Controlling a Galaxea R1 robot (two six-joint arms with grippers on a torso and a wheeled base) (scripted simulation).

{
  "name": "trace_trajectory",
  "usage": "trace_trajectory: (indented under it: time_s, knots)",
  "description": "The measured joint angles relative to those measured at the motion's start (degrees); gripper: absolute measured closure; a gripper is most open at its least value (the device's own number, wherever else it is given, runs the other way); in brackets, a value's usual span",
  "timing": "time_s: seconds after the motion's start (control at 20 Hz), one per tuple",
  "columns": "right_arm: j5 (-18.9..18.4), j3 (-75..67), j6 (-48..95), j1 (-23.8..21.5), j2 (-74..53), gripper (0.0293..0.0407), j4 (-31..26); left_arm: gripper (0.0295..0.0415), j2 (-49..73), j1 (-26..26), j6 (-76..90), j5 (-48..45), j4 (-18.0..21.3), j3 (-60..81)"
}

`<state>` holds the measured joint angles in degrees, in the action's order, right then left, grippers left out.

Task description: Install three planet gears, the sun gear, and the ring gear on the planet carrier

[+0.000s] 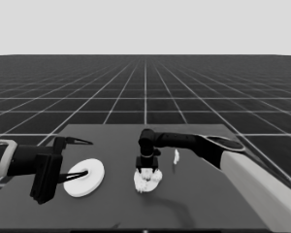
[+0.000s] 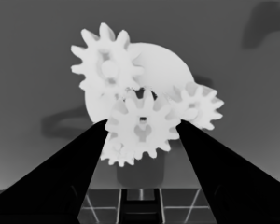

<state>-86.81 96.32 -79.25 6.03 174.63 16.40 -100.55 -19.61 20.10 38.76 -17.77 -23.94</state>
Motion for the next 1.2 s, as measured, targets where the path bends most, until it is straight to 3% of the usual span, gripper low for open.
trace_trajectory:
  time_s: [1.2]
  knots:
    - [0.0, 0.0, -13.9, 0.3, 0.0, 0.0391, 0.0, 0.0326, 0.0, 0.0, 0.0, 0.0, 0.0, 0.0]
